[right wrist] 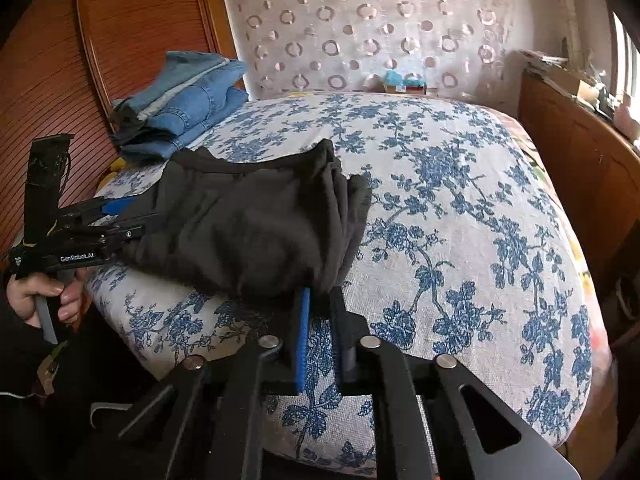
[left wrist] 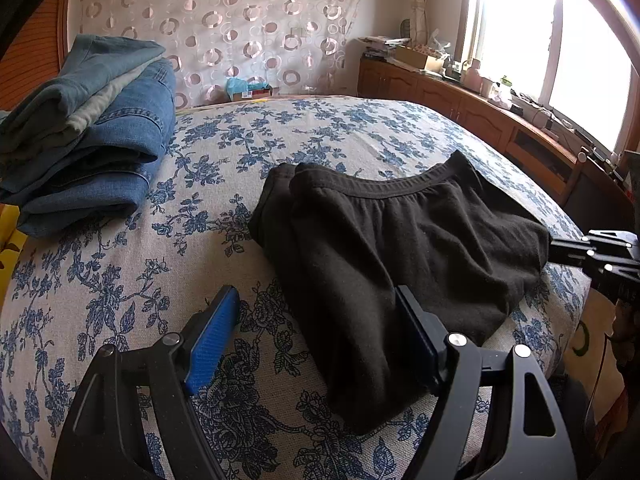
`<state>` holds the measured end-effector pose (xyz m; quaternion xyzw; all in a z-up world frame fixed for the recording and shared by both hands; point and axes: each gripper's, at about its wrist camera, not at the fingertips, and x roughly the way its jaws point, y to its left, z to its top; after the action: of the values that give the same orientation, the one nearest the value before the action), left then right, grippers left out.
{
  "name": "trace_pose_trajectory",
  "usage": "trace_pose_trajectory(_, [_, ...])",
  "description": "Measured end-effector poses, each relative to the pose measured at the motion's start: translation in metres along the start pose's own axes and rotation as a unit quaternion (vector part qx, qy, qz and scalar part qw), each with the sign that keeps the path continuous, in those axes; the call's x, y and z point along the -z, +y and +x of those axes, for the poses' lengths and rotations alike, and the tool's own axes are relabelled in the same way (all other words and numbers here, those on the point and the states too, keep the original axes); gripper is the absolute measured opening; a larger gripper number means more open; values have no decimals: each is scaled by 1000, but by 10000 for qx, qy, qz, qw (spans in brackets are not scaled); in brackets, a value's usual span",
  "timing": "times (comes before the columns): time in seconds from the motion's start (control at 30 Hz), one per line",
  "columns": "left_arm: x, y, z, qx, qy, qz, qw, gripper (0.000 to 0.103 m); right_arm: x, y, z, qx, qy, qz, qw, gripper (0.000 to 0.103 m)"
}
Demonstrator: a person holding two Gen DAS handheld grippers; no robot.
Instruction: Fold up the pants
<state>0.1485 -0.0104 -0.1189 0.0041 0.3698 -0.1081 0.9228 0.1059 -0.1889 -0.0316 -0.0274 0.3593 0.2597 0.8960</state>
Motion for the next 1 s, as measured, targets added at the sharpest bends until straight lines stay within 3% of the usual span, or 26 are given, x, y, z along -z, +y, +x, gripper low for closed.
trace_pose_trajectory(0.13, [0, 0, 0, 6, -1, 7, 10000, 78, -2, -5, -7, 299, -142, 6, 9995, 3])
trace_pose_trajectory(0.27, [0, -1, 0, 7, -1, 9, 10000, 78, 2, -3, 7, 290, 122, -49, 9995, 3])
trace_pose_trajectory(0.57, [1, 2, -4, 109, -8, -6, 9999, 78, -1, -6, 1, 176, 103, 101, 9997, 3])
trace_pose_trajectory(0.9, [24, 7, -38, 261, -22, -139, 9996, 78, -4, 2, -13, 221, -84, 78, 9997, 12])
trace_pose_trajectory(1.0, [31, 5, -45, 336, -11, -97, 9994, 71, -3, 6, -11, 202, -99, 51, 9997, 12])
